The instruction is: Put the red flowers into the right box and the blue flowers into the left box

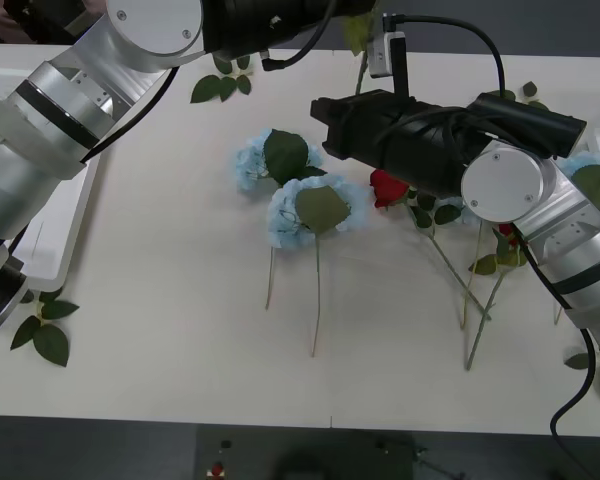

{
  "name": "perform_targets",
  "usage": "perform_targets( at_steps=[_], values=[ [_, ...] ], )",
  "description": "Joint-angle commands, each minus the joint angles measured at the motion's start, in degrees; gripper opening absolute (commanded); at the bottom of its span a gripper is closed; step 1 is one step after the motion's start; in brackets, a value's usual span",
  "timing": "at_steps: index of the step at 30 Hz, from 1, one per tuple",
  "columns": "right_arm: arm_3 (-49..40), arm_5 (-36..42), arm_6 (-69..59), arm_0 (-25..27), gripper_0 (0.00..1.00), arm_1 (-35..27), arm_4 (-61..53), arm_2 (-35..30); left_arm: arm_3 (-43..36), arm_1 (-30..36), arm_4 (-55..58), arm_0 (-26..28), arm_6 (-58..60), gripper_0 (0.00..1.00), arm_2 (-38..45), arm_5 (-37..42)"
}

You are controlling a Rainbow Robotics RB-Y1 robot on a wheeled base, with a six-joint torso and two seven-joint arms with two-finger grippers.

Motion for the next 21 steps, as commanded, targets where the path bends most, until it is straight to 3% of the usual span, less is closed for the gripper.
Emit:
perform_targets(
  at_steps=[1, 4, 5, 6, 16, 21],
  values=[
    [-0.79, -0.19, 1.38, -1.29, 0.0, -0.99, -0.72, -0.86, -0.94, -0.24, 0.15, -0.58, -0.26, 0.0, 0.43, -0.12],
    [-0.79, -0.19, 1.38, -1.29, 0.0, -1.17, -0.8, -0.86, -0.94, -0.24, 0.15, -0.58, -0.26, 0.0, 0.43, -0.12],
    [-0.79, -0.1, 1.38, -1.29, 0.0, -1.34, -0.89, -0.86, -0.94, -0.24, 0.15, -0.58, -0.26, 0.39, 0.43, -0.12],
    [-0.79, -0.1, 1.38, -1.29, 0.0, -1.52, -0.89, -0.86, -0.94, -0.24, 0.15, -0.58, -0.26, 0.99, 0.43, -0.12],
    [-0.79, 0.87, 0.94, -1.29, 0.0, -3.98, -2.21, -0.86, -0.94, -0.24, 0.15, -0.58, -0.26, 1.0, 0.43, -0.12],
    [-0.52, 4.74, 0.06, -1.03, 0.0, -11.54, -5.46, -0.86, -0.94, -0.24, 0.15, -0.58, -0.26, 1.0, 0.43, -0.12]
  ],
)
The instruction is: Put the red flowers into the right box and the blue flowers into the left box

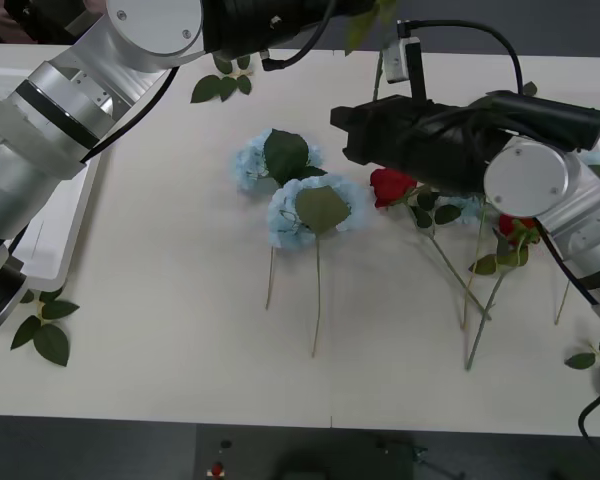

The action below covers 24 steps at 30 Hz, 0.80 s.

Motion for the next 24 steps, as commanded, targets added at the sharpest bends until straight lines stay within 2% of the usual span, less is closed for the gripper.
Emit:
perform_targets(
  at_steps=[1, 7, 9, 12, 14, 15, 16, 20, 24],
  values=[
    [-0.41, 2.33, -0.03, -0.94, 0.0, -7.99, -4.32, -0.87, -0.94, -0.24, 0.15, -0.58, -0.26, 1.0, 0.43, -0.12],
    [2.41, 7.25, -0.64, 0.38, 0.0, -21.61, -19.61, -0.87, -0.94, -0.24, 0.15, -0.58, -0.26, 1.0, 0.43, -0.12],
    [3.81, 9.54, -0.82, 0.82, 0.0, -26.97, -23.83, -0.87, -0.06, 0.11, 0.42, 1.09, -0.08, 1.0, 0.34, -1.52],
    [6.36, 13.58, -1.17, 1.96, 0.0, -34.26, -27.52, -0.87, -0.67, 4.42, 8.33, 1.79, 2.03, 1.0, 0.07, -1.96],
    [9.79, 16.74, -1.43, 3.45, 0.0, -39.01, -28.84, -1.66, -0.58, 9.6, 20.02, 2.67, 2.55, 1.0, -0.63, 3.84],
    [10.93, 17.62, -1.52, 3.89, 0.0, -40.15, -29.01, -2.1, -0.58, 11.1, 21.95, 3.2, 2.47, 1.0, -0.63, 6.04],
    [14.01, 20.43, -1.26, 4.42, 0.0, -42.44, -28.4, -3.24, -0.67, 14.61, 23.27, 4.6, 2.12, 1.0, -0.63, 12.19],
    [22.36, 29.31, -0.11, 4.77, 0.0, -46.66, -22.77, -6.31, -2.08, 20.85, 18.26, 8.82, 1.5, 1.0, -0.72, 25.99],
    [28.51, 31.33, 1.12, 4.6, 0.0, -48.68, -12.75, -7.28, -2.43, 21.47, 7.71, 11.81, 1.15, 1.0, -1.95, 30.91]
  ],
)
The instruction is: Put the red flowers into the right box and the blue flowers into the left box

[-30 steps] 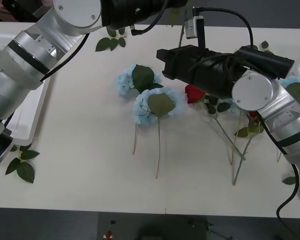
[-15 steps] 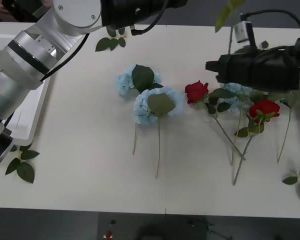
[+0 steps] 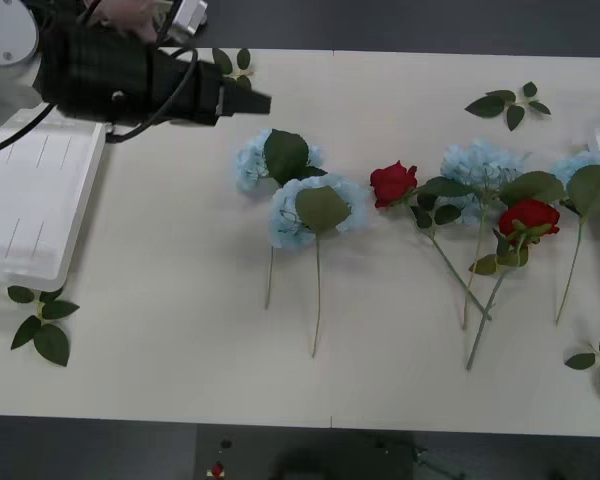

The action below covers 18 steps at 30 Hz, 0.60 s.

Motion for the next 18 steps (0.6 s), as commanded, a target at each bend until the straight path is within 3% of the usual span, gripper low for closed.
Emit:
perform_targets(
  at_steps=[1, 9, 18],
  values=[
    [4.1, -0.17, 1.35, -1.17, 0.0, -2.74, 8.32, -0.62, -1.38, 0.12, -9.1, 2.37, 1.18, 1.0, -1.11, 2.95],
    [10.6, -2.9, 1.79, -1.26, 0.0, 1.3, 29.59, -0.71, 1.69, -3.84, -23.86, 1.49, 10.93, 1.0, -11.21, -5.14],
    [18.42, -11.33, -1.81, -1.17, 0.0, 9.39, 42.16, -0.71, 19.18, -17.19, -37.05, -6.5, 10.93, 1.0, -13.67, -5.93]
  ],
)
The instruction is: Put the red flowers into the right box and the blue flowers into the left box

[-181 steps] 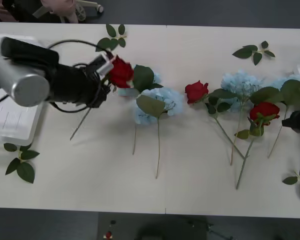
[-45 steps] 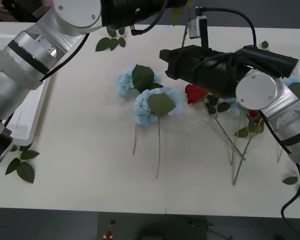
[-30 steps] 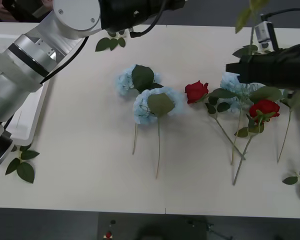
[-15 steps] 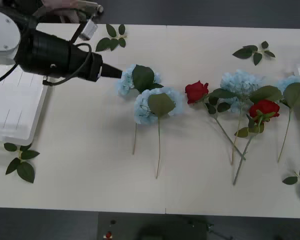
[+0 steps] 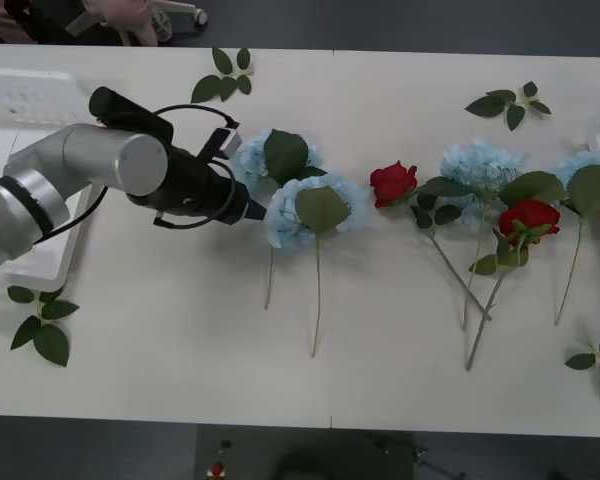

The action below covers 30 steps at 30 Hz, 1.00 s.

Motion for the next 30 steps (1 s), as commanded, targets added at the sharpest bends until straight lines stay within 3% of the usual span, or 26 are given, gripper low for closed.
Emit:
perform_targets(
  at_steps=[1, 4, 8, 10, 12, 16, 27, 28, 30],
  values=[
    [3.17, -3.1, -1.83, -1.14, 0.0, 2.22, 3.95, -0.84, 5.46, -5.49, -4.57, -6.74, -0.31, 1.0, 0.9, -0.49],
    [3.87, -4.42, -1.92, -1.14, 0.04, 2.93, 3.68, -0.75, 9.67, -8.92, -6.85, -9.02, -0.23, 1.0, 0.99, -0.49],
    [3.96, -5.47, -1.39, -1.14, 0.61, 2.93, 3.68, -0.75, 13.81, -12.61, -9.23, -11.48, -0.23, 1.0, 0.46, -0.49],
    [3.87, -5.73, -1.22, -1.14, 0.76, 2.93, 3.42, -0.75, 15.3, -13.84, -10.46, -12.36, -0.05, 1.0, -0.85, -0.57],
    [3.87, -5.73, -0.95, -1.14, 0.84, 2.93, 2.54, -0.66, 17.23, -14.89, -11.95, -12.98, -0.05, 1.0, -2.61, -1.89],
    [2.29, -5.12, 0.01, -1.05, 0.87, 2.93, -1.15, -0.48, 20.4, -16.83, -15.47, -12.89, -0.49, 0.62, -5.43, -6.73],
    [-14.32, 0.42, -5.87, 2.81, 0.87, 2.93, -6.34, 1.71, 21.1, -18.76, -22.15, -12.89, -0.4, 0.57, -9.73, -8.75],
    [-15.91, 0.68, -7.54, 2.99, 0.87, 2.93, -5.9, 2.15, 21.01, -18.76, -22.15, -12.89, -0.4, 0.52, -9.73, -8.75],
    [-19.25, 0.95, -12.2, 3.25, 0.87, 2.93, -4.4, 4.61, 21.1, -18.76, -22.15, -12.89, -0.4, 0.25, -9.73, -8.75]
  ],
)
